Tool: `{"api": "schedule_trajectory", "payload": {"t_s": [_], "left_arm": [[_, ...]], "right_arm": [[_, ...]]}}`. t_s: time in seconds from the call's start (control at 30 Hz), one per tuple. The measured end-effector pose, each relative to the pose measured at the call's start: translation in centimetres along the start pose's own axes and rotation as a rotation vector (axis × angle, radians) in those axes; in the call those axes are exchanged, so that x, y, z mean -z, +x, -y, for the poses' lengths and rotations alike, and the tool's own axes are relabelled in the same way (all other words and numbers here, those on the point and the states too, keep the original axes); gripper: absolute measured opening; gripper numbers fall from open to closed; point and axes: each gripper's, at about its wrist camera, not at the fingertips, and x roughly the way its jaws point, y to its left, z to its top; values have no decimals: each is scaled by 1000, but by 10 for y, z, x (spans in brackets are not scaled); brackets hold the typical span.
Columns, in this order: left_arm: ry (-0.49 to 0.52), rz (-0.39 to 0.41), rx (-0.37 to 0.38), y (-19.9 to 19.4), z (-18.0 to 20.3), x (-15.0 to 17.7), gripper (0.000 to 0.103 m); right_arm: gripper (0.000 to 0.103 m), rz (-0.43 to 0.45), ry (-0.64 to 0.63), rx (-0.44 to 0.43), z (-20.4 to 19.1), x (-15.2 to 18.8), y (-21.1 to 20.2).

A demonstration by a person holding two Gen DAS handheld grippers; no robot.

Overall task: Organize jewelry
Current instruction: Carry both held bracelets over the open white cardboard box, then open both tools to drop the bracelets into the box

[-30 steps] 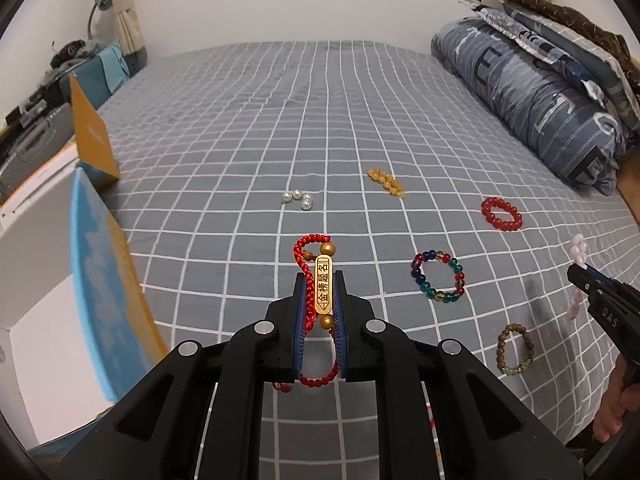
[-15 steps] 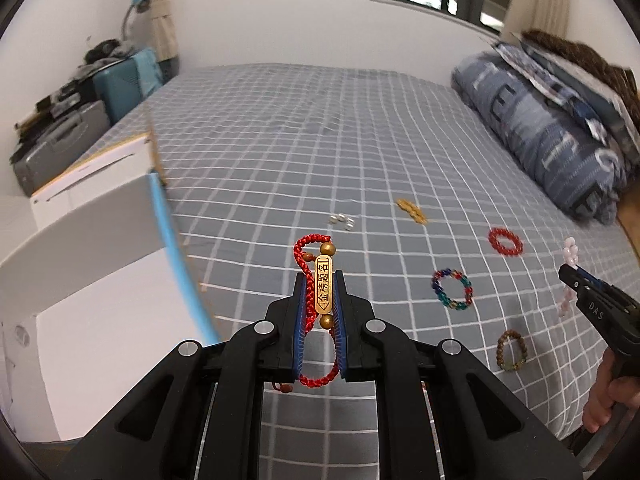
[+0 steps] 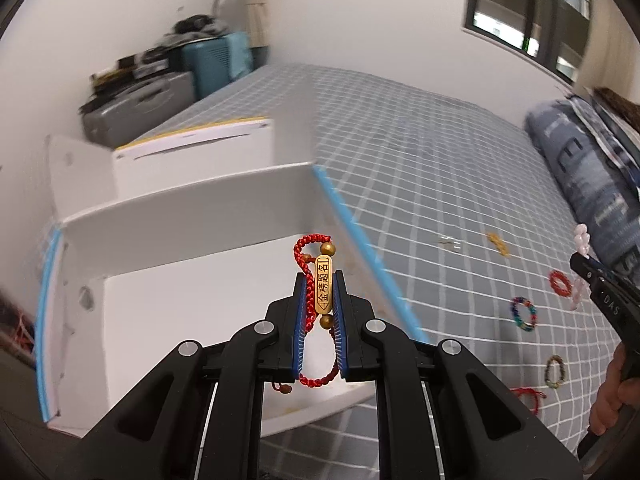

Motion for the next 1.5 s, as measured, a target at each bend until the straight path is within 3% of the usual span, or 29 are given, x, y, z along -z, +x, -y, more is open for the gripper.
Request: {"api": "schedule_trajectory", "payload": {"t_s": [0.33,0.47,0.73,0.97,1.1,1.43,1.5], "left_arm": [[-80,-26,-99,2,-60,2,12],[-117,-34,-159,4,-82,5,12],[-204,-70,-185,11,-127,11,12],[-218,-148,-181,34,-145,21,12],[-220,-195,-187,47,-149,27,12],[-223,-248,-182,57,-151,30,12],[-219,-257,-191,58,-151,30,16]], "right_arm": [[19,13,-148,-83,-107,-26,7],[19,-3,-172,-186,-145,-34,6],[19,-66,-261,-403,-224,-28,12],[19,-185,-304,-405,-265,-9,47],[19,-269,-294,-326,-271,4,67],[19,-334,-301,-292,-280,14,85],[21,-339,-302,-298,-279,14,85]]}}
